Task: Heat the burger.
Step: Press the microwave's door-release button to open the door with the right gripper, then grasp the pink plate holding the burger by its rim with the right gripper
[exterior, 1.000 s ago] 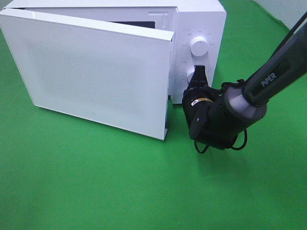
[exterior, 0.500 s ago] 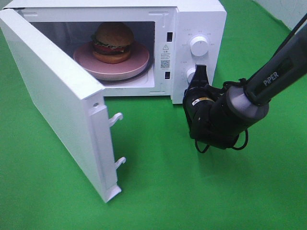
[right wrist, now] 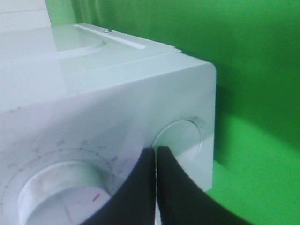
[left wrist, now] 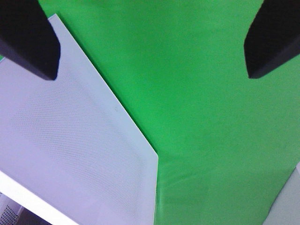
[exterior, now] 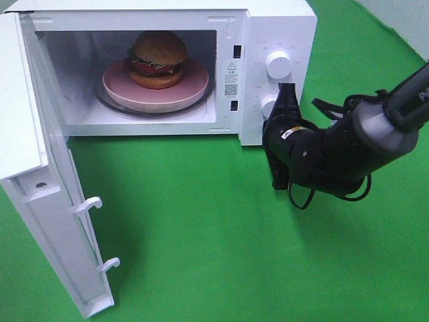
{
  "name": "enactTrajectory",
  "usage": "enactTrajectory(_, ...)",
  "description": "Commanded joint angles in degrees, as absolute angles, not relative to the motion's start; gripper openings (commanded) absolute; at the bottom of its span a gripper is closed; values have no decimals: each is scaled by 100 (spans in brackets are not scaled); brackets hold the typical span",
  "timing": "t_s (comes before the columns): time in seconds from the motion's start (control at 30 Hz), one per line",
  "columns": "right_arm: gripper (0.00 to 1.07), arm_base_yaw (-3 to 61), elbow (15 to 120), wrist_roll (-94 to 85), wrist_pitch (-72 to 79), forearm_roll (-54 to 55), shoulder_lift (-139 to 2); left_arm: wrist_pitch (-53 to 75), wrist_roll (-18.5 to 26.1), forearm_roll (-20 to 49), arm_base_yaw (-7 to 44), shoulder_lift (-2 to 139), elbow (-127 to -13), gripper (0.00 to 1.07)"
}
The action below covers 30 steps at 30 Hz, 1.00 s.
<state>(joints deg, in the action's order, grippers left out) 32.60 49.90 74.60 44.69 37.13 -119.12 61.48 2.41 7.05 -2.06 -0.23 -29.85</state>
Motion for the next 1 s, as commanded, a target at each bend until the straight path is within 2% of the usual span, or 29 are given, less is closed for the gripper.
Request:
enactTrajectory(0.03,0,3231,4893,7236,4011,3558,-11700,6096,229,739,-206,-57,-2968,100)
enactTrajectory(0.6,0,3231,4612,4687,1593,2418,-10456,6096,229,739,-206,-57,-2968,100)
enactTrajectory(1.0,0,3231,4670,2200,-126,2389,-9620,6096,229,739,-206,-57,-2968,100)
